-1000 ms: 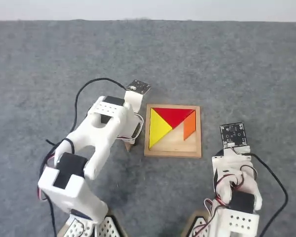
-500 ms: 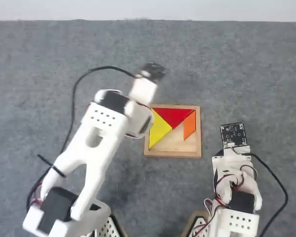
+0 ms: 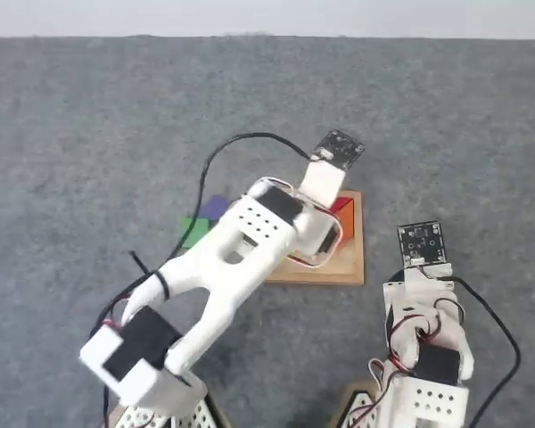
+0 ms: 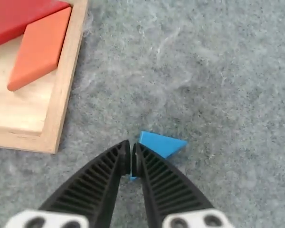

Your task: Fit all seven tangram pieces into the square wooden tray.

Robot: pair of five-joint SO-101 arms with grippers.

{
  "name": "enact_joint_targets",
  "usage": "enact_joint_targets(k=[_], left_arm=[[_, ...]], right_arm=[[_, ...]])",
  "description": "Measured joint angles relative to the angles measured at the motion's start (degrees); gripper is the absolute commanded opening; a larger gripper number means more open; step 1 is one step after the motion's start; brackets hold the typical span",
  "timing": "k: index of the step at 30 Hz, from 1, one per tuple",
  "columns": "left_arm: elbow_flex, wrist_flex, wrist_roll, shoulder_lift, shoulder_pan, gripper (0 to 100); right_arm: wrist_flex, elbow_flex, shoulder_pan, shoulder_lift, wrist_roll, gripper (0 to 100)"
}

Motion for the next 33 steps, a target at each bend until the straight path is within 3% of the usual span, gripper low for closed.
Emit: enact_joint_targets(k=[9,18,24,33], left_arm=[[-0.09,-7.21,2.90,5.19,0.53,3],[-2.55,-7.65,2.90,8.26,0.53,12],[-2.55,-7.65,2.90,8.35,0.53,24],[-2.55,-8.09,2.99,8.35,0.53,24]], right_arm=[[0.00,0.00,0.00,0.00,0.00,2.0],[0.00,0.00,0.00,0.00,0.00,2.0],[0.00,0.00,0.00,0.00,0.00,2.0],[0.00,0.00,0.00,0.00,0.00,2.0]])
